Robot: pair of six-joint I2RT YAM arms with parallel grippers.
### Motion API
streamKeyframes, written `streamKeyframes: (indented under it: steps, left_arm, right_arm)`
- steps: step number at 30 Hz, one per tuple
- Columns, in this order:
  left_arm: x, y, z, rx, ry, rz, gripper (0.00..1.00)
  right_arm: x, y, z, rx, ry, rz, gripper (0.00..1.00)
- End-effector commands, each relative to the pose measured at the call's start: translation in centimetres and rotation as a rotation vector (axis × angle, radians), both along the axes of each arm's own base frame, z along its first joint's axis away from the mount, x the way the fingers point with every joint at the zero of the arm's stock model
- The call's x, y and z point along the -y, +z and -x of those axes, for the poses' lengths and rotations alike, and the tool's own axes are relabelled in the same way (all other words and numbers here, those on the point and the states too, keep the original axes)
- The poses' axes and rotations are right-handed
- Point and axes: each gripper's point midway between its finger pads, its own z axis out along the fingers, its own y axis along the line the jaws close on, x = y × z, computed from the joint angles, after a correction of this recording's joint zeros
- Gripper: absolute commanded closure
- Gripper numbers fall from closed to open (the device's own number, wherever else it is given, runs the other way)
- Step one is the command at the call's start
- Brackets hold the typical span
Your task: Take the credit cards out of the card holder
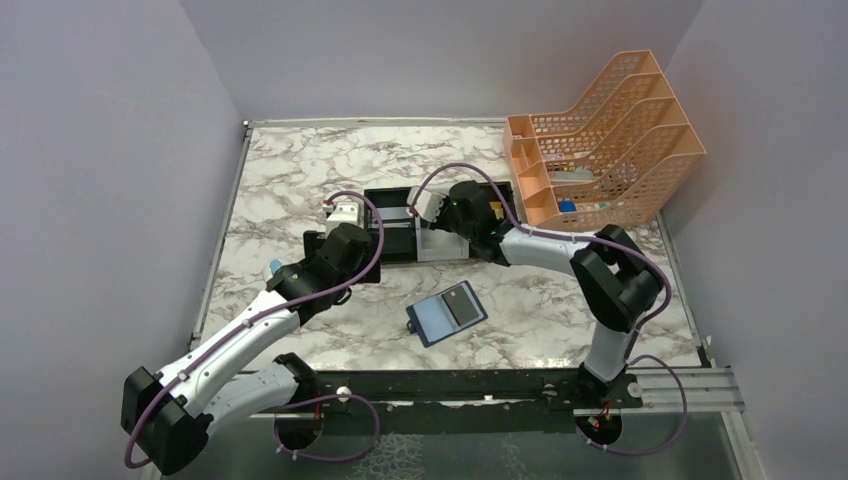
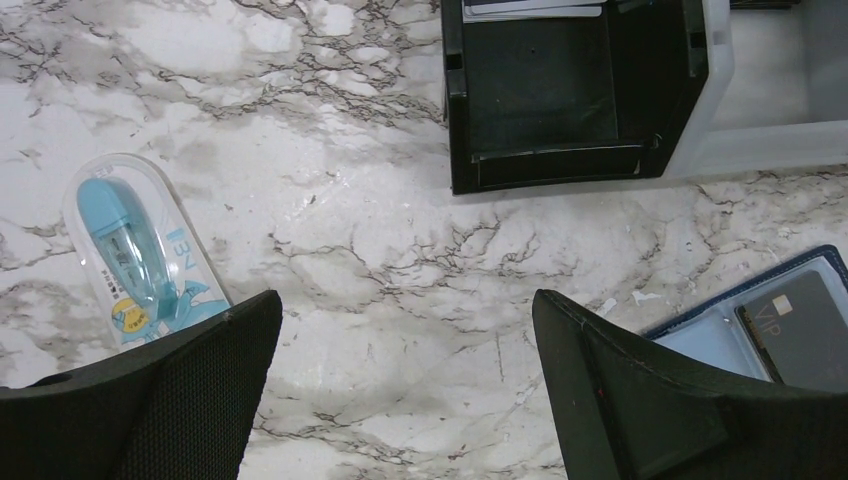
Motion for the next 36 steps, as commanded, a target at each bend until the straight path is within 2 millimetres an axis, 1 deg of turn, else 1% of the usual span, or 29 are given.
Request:
streamKeyframes:
  steps: [1,4,9,14,21,27,32,35,36]
  left_arm:
    - [-1.4,0.8,-0.3,0.033,0.045,-0.045,0.01]
    - [-1.6,0.8,-0.3,0.028,0.052,-0.055,0.01]
    - [-1.7,0.5,-0.3,0.013,0.053,-0.070,0.01]
    - [-1.7,0.4,-0.3,0.003,0.051,-0.079,0.01]
    - [-1.6,0.3,-0.2,-0.005,0.048,-0.081,0.01]
    - [-1.6,0.2,-0.1,-0.011,0.042,-0.082,0.01]
    - [-1.5,0.0,-0.1,-0.026,0.038,-0.093,0.01]
    - [-1.5,-0.1,-0.1,-0.033,0.039,-0.095,0.01]
    - [-1.5,-0.1,-0.1,-0.034,0.037,-0.097,0.01]
  right_arm:
    - [0.2,-1.0,-1.1,0.045,0.013,0.121,0.99]
    - [0.3,-1.8,-1.6,0.062,0.025,0.176,0.99]
    - [-0.5,-2.3,-1.6,0.078,0.077,0.183,0.99]
    - [-0.8,-3.1,-1.8,0.086,0.109,0.215,0.99]
    - [-0.8,-3.1,-2.6,0.125,0.098,0.239,0.99]
    - [-0.6,-3.9,-2.7,0.113,0.091,0.262,0.97]
    - [-0.5,-3.9,-2.7,0.103,0.081,0.264,0.94]
    - [-0.7,-3.9,-2.4,0.093,0.102,0.258,0.85]
    - [-0.7,-4.1,-2.1,0.082,0.115,0.263,0.83]
